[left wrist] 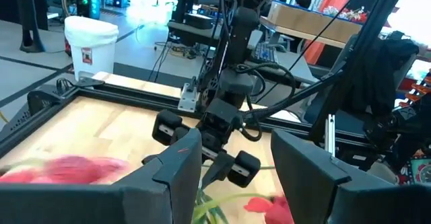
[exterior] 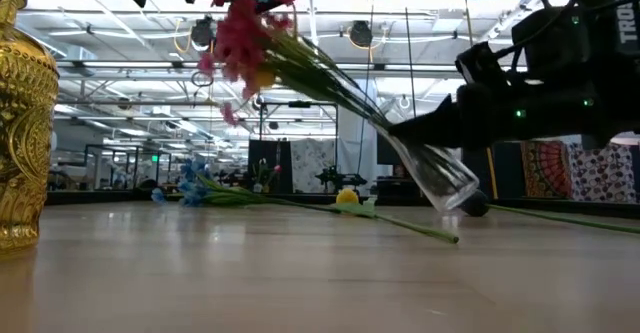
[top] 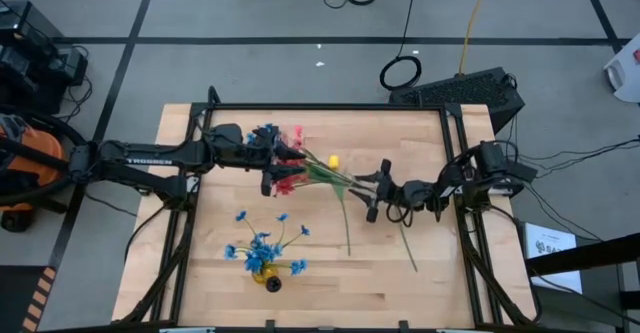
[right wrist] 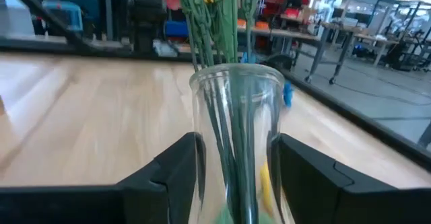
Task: Sort flowers into vase by color
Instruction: Put the yellow tulip into the transparent vase
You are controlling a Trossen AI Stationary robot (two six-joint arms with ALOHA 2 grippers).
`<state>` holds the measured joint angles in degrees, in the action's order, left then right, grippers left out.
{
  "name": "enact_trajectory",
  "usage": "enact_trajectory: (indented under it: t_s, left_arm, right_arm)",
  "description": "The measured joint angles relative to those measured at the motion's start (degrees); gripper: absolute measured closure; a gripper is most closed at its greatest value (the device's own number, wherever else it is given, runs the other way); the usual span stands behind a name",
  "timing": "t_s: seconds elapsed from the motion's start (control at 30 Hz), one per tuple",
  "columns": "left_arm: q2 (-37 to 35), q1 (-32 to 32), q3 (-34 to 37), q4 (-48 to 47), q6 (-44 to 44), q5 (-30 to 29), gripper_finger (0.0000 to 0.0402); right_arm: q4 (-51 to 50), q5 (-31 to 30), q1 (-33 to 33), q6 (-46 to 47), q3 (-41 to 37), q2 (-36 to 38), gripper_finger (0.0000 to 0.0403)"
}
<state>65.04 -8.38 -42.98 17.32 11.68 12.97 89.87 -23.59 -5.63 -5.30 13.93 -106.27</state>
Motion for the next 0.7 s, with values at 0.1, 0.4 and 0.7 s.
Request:
enact_trajectory:
  t_s: [0.1,0.4,0.7]
  left_arm:
    - [-2.1,-1.0,-0.1,-0.1,0.0,0.0,0.0217]
    - [-16.0,-6.3,-0.9,-6.4,-2.1,-13.5,0.0217]
    - [-21.2,-6.6,-0.8,-33.8,11.1,-34.3,0.0217]
  right_arm:
    - [-0.1,-0.2,0.0,0.0,0.0,1.2,0.0223]
    - [0.0,-0.1,-0.2,0.1,-0.2,5.3,0.0222]
    - [0.0,6.5,-1.6,-3.1,0.1,13.2,0.0222]
